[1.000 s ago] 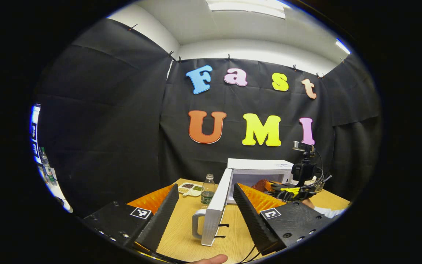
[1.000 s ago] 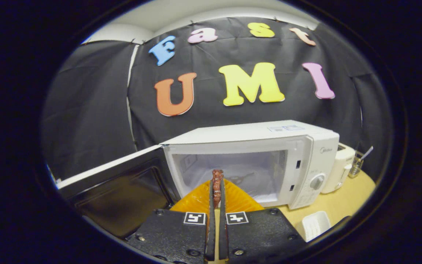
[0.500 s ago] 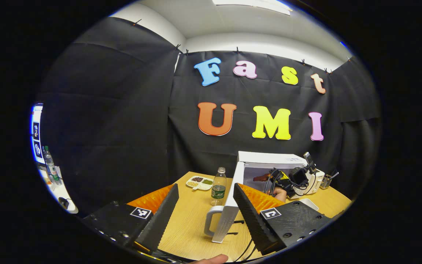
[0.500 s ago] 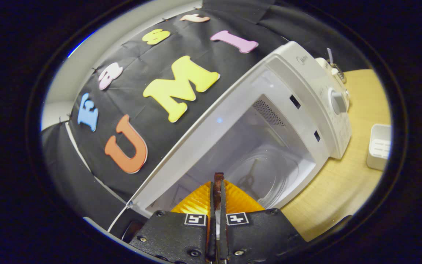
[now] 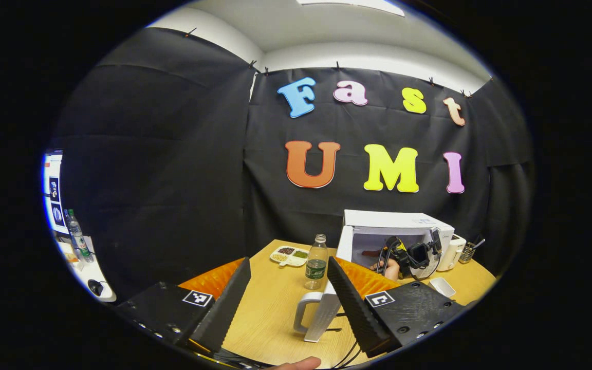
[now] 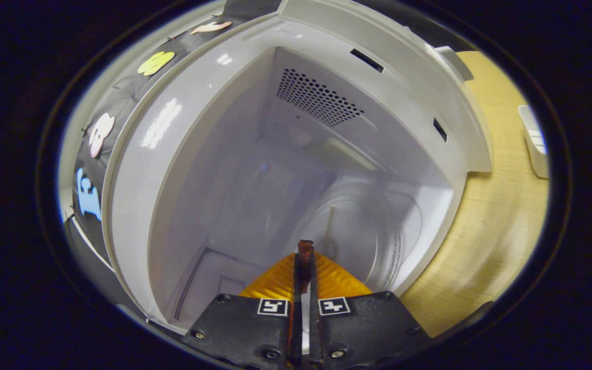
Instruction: Open the microwave oven with the left hand, put the food in, and close the microwave oven.
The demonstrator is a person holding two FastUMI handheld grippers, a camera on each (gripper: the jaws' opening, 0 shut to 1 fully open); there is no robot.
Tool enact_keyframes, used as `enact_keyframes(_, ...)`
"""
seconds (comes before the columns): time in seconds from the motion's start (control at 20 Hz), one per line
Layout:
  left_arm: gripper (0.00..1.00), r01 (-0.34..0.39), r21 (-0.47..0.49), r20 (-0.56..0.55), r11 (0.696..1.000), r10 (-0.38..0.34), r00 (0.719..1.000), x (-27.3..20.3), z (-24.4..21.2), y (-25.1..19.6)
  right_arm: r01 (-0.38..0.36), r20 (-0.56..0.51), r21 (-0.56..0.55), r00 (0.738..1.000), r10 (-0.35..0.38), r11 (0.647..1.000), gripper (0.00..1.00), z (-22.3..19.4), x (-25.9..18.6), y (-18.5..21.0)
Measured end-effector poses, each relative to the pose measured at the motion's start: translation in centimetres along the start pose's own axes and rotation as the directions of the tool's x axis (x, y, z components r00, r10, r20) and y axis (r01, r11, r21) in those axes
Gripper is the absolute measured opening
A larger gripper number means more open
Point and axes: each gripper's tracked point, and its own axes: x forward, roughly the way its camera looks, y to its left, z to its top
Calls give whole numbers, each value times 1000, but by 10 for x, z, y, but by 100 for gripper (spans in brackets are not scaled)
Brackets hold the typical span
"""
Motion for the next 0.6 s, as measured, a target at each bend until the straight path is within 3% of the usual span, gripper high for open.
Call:
enact_keyframes(0.15, 92, -1, 3, -5, 1000, 1, 1000, 1, -3, -1, 27, -4, -41, 1000, -28, 999, 11, -3, 0, -5)
enact_keyframes(0.25, 92, 1, -6, 27, 1000, -1, 1000, -1, 2, -1, 112, 4, -163, 994, -113, 980, 10, -3, -5, -23)
enact_keyframes(0.4, 92, -4, -39, 53, 999, 6, 999, -1, 6, 7, 61, 17, -254, 998, -58, 965, 79, -3, -13, -11)
enact_keyframes(0.5, 92, 14, -59, 49, 998, -11, 999, -5, 3, 5, 77, 11, -339, 997, -78, 938, 99, -4, -22, -16)
enact_keyframes(0.6, 92, 21, -55, 45, 998, -19, 999, -3, -2, 8, 58, 5, -384, 998, -61, 922, 100, -3, -33, -18)
